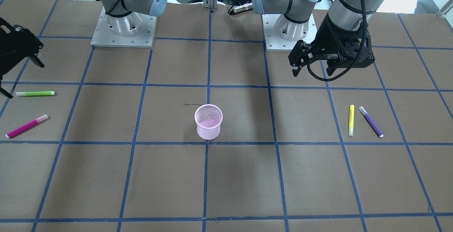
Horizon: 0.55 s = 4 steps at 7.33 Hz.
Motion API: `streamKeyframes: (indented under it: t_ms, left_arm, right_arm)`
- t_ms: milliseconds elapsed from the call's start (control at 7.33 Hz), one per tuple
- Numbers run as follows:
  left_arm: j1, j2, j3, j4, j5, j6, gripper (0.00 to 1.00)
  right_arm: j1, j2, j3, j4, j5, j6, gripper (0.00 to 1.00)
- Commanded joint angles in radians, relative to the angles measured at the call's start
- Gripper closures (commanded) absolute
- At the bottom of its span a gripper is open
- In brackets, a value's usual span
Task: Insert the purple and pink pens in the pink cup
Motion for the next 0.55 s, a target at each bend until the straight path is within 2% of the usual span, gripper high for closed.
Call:
streamKeyframes:
  t_ms: [0, 136, 409]
  left_arm:
    - [0.000, 0.003, 0.000, 0.002, -0.004, 0.002, 0.00]
    - [0.000, 0.007, 0.001, 0.002, -0.004, 0.000, 0.00]
    - [0.000, 0.011, 0.008, 0.002, -0.006, 0.002, 0.00]
  right_arm:
    - [-0.235, 0.005, 0.066, -0.011, 0.019, -0.375, 0.00]
    - [-0.347, 0.014, 0.098, -0.053, 0.056, -0.465, 0.00]
    - [-0.490, 0.090, 0.147, -0.117, 0.133, -0.756, 0.00]
